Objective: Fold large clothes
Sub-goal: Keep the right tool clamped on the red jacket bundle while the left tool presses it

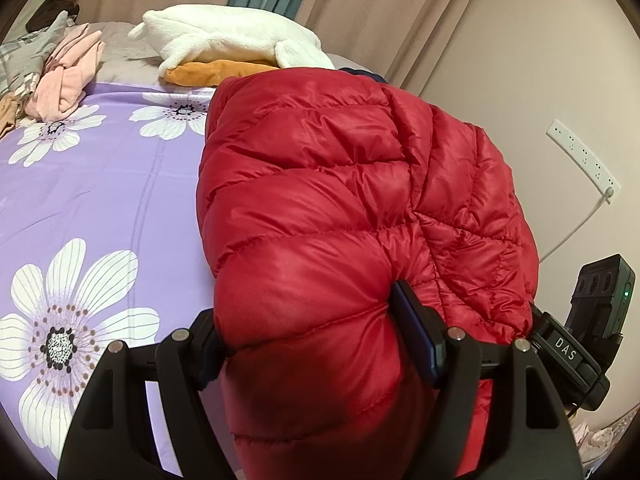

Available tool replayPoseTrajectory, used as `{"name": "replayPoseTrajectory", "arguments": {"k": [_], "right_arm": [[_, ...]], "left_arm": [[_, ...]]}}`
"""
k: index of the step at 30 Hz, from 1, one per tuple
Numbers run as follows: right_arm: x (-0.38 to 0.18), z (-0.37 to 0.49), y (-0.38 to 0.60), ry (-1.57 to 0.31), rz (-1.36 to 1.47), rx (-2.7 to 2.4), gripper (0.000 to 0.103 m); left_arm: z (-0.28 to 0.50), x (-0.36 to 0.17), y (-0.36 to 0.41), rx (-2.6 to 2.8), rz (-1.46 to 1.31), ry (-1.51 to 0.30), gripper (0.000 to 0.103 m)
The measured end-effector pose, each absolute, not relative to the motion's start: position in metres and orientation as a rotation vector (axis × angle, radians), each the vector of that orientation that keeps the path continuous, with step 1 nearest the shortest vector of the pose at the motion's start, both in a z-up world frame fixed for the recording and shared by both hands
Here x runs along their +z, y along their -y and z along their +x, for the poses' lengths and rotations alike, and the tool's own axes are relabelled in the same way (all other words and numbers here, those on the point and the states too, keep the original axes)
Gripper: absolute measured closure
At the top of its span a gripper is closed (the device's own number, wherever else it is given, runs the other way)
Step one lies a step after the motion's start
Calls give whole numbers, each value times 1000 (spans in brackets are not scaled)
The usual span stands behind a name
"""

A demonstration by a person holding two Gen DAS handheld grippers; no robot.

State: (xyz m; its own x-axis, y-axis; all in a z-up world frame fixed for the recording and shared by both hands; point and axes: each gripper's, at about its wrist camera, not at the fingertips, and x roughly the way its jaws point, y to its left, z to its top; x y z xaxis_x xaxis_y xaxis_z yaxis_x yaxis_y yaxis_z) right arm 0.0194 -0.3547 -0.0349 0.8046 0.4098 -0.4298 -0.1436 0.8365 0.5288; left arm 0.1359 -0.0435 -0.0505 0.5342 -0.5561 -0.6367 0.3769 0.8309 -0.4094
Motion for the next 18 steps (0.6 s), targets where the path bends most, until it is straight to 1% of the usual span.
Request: {"name": "replayPoseTrajectory", "arguments": {"k": [18], "right_arm": [[-31, 41, 334, -572, 443, 387, 63]], "left_arm": [[123, -46, 6, -505, -280, -811, 29]]}}
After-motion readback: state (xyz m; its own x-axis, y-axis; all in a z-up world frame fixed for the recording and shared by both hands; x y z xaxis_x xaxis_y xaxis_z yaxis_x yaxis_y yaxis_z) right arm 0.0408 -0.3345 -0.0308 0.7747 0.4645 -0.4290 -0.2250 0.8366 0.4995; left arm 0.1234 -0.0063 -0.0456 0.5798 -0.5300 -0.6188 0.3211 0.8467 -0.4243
